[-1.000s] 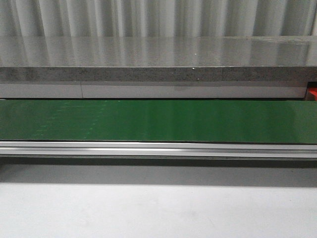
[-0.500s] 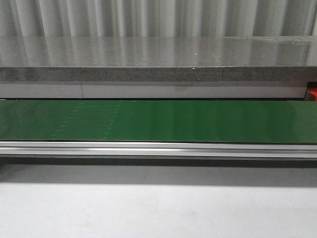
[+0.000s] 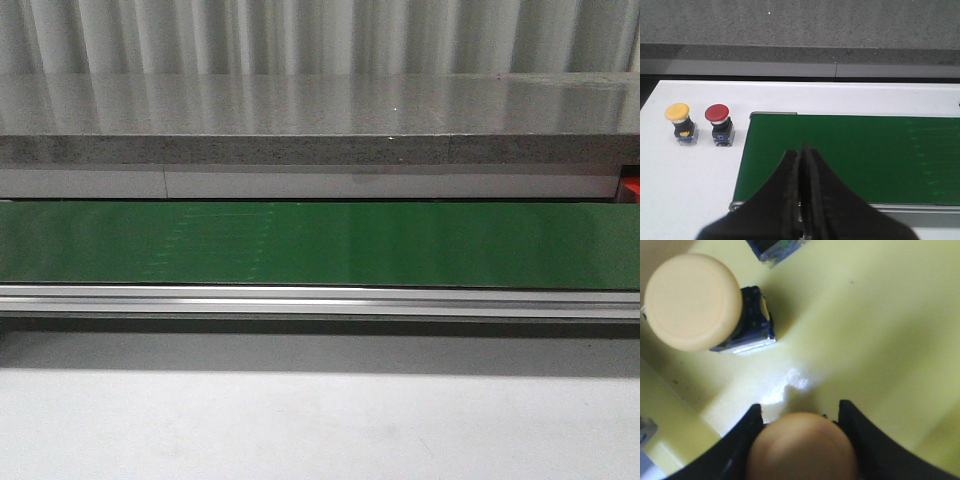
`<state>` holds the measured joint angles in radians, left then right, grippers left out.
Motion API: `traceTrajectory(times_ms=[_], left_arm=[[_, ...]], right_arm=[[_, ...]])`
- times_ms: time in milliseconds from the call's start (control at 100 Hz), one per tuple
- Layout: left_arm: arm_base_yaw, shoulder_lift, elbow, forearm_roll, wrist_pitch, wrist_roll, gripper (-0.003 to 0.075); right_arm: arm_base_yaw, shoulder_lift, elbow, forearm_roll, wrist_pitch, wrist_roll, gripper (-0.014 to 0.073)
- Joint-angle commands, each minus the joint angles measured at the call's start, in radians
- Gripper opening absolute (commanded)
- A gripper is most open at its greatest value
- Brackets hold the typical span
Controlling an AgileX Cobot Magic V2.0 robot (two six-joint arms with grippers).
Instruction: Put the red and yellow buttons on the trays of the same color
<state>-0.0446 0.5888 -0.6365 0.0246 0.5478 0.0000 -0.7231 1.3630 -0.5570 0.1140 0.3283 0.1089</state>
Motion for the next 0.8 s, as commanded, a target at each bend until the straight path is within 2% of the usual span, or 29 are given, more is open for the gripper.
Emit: traceTrajectory(times_ms=[0, 200, 310, 510, 790], left_arm=[[-0.009, 0.0, -0.028, -0.007, -0.075, 0.0, -0.002], [-0.009, 0.0, -0.028, -0.007, -0.075, 0.0, -0.002], [-0.009, 0.0, -0.028, -0.007, -0.075, 0.0, -0.002], [-0.009, 0.0, -0.028, -0.007, -0.075, 0.0, -0.002], [-0.009, 0.0, -0.028, -0.008, -0.075, 0.0, -0.002]], right_arm=[[-0.006, -0.019, -0.02, -0.005, -0.05, -0.001, 0.0238], [-0.006, -0.019, -0.023, -0.005, -0.049, -0.002, 0.051], [-0.001, -0.023, -0.033, -0.004, -0.038, -0.002, 0.0601], [0.029, -0.096, -0.109, -0.004, 0.083, -0.002, 0.0608], [0.277, -0.354, -0.161, -0.004, 0.151, -0.036, 0.0602]])
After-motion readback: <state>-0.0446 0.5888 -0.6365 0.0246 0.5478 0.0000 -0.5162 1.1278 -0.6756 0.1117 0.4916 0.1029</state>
